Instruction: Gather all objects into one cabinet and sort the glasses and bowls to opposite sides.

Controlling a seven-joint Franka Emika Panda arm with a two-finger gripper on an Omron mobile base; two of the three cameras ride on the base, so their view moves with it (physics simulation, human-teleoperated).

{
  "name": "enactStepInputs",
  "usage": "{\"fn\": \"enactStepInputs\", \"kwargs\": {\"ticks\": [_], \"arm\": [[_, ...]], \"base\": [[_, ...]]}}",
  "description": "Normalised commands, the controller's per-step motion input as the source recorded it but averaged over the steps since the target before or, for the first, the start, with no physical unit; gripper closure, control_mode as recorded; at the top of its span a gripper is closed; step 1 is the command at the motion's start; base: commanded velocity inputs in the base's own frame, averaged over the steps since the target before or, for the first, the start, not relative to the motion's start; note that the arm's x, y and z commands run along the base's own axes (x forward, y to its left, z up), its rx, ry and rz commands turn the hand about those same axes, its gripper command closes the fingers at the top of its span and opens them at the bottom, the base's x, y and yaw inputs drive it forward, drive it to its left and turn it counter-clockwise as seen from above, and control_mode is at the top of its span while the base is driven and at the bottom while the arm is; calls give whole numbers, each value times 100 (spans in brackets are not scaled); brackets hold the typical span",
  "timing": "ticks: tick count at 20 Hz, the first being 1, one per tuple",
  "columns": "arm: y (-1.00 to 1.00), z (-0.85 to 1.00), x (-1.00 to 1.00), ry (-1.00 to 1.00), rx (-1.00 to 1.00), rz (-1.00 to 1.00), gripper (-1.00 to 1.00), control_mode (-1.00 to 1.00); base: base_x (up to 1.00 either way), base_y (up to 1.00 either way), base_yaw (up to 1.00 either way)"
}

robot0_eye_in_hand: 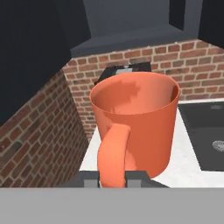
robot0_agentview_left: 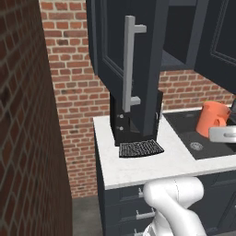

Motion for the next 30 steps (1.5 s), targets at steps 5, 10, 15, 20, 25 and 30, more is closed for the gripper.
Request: {"fn": "enactStepInputs", "kwargs": {"ticks": [5, 10, 15, 20, 25, 30], "arm": [[0, 0, 0, 0, 0, 0, 100, 100], [0, 0, 0, 0, 0, 0, 100, 100], [0, 0, 0, 0, 0, 0, 100, 100], [0, 0, 0, 0, 0, 0, 100, 100], [0, 0, 0, 0, 0, 0, 100, 100], [0, 0, 0, 0, 0, 0, 100, 100]], "base": [[-88, -8, -1], [-20, -48, -10], [-1, -73, -8], [11, -66, -6], [7, -32, -1], [40, -1, 1]]}}
